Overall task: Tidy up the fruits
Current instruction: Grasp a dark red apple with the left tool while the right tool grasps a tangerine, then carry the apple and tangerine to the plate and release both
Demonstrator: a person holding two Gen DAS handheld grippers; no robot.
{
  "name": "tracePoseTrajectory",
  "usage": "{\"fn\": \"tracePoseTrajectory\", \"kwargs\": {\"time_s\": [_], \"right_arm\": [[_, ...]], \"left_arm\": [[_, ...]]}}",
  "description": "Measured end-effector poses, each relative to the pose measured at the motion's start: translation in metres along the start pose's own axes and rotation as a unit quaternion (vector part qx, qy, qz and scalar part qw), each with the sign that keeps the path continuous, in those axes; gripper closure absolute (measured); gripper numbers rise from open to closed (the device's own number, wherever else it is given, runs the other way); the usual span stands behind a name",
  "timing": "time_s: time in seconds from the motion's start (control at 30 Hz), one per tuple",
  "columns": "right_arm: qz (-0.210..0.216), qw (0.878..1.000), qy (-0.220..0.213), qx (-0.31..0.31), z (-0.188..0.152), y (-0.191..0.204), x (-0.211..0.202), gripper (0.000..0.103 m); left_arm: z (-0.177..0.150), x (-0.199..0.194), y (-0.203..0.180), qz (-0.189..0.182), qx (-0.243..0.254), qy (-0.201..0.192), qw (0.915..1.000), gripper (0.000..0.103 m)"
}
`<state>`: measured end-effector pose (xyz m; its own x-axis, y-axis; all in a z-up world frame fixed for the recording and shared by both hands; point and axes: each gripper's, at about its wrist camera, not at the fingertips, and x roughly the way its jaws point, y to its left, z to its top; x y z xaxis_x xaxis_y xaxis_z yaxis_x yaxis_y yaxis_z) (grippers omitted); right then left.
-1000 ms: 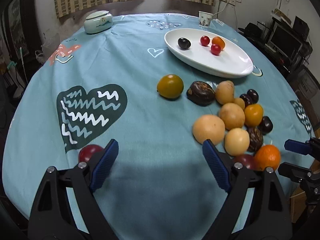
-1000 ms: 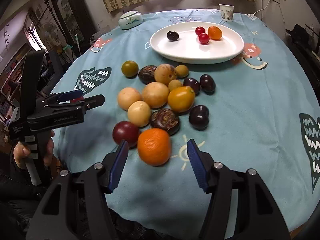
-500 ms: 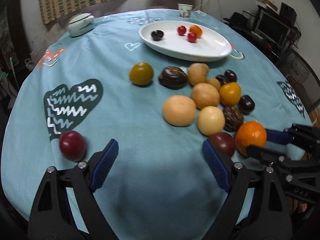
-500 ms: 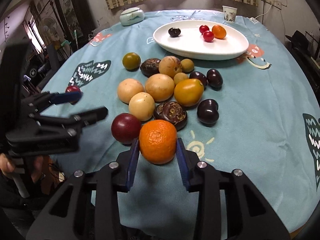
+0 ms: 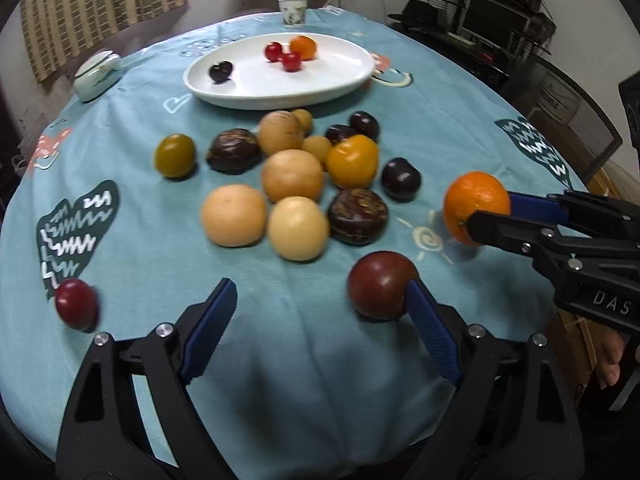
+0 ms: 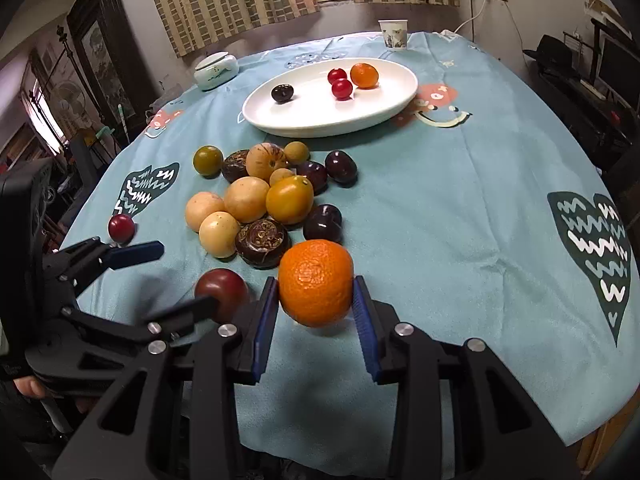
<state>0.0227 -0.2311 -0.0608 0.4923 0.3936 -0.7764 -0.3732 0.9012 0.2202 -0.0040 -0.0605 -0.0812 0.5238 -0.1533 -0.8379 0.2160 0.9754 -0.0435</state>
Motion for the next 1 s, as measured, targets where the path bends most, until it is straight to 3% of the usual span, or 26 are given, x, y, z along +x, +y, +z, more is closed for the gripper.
{"fn": "tracePoseTrajectory", "kwargs": {"time_s": [0.2, 0.4, 0.6, 0.7, 0.83, 1.0], "right_arm": [[-0.004, 1.000, -0.003, 0.016, -0.005, -0.010, -0.007, 0.065], [-0.005, 1.000, -0.015, 0.021, -0.007, -0.016, -0.015, 0.065], [-0.005, 1.000, 0.006, 0.018, -0.007, -0.018, -0.005, 0.065], [0.024, 0.999, 0.026, 0.016, -0.009, -0.015, 0.003, 0.065], [0.013, 1.000, 0.018, -0.003, -0.006, -0.007, 0.007, 0.063], [-0.011, 0.998, 0.047, -0.034, -0.007, 0.006, 0.010, 0.059]], "left_arm": [[0.001, 0.016, -0.017, -0.039, 0.000, 0.019, 0.9991, 0.019], [0.006, 0.026, -0.018, -0.053, -0.017, 0.013, 0.9984, 0.049], [0.013, 0.032, -0.020, -0.051, -0.018, 0.006, 0.9985, 0.052], [0.013, 0.032, -0.022, -0.060, -0.015, 0.001, 0.9981, 0.062], [0.010, 0.029, -0.021, -0.062, -0.016, -0.006, 0.9979, 0.063], [0.003, 0.012, -0.009, -0.061, -0.024, -0.021, 0.9976, 0.063]]}}
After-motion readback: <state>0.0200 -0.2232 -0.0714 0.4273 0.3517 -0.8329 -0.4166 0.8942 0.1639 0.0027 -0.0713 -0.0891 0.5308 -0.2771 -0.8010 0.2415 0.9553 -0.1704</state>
